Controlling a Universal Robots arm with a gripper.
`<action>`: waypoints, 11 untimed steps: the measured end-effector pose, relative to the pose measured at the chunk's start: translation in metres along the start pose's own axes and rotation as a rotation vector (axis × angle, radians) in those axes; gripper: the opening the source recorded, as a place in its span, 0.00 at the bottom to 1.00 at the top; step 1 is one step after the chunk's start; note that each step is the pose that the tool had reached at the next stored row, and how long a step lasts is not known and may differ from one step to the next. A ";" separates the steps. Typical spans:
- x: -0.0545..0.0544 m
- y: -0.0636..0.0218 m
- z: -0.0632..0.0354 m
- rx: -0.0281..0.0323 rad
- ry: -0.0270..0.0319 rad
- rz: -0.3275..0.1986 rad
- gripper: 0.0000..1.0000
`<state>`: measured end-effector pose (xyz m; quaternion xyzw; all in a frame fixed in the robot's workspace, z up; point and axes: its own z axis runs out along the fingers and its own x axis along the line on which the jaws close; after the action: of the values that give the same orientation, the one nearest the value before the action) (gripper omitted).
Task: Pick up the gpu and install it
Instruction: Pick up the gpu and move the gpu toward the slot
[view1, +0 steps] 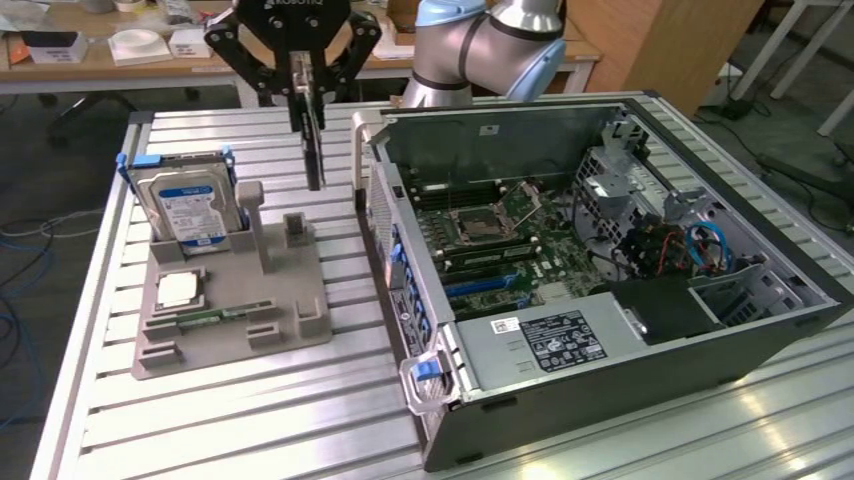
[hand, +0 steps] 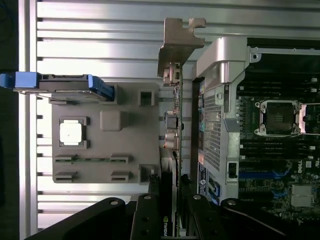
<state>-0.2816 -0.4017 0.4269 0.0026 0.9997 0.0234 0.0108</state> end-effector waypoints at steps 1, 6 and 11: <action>-0.003 0.0000 0.0001 0.0000 0.0000 0.000 0.26; -0.018 0.0000 0.0004 0.0001 0.0000 0.002 0.26; -0.032 0.0001 0.0007 0.0001 -0.0002 0.004 0.26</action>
<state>-0.2496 -0.4018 0.4270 0.0045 0.9997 0.0234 0.0108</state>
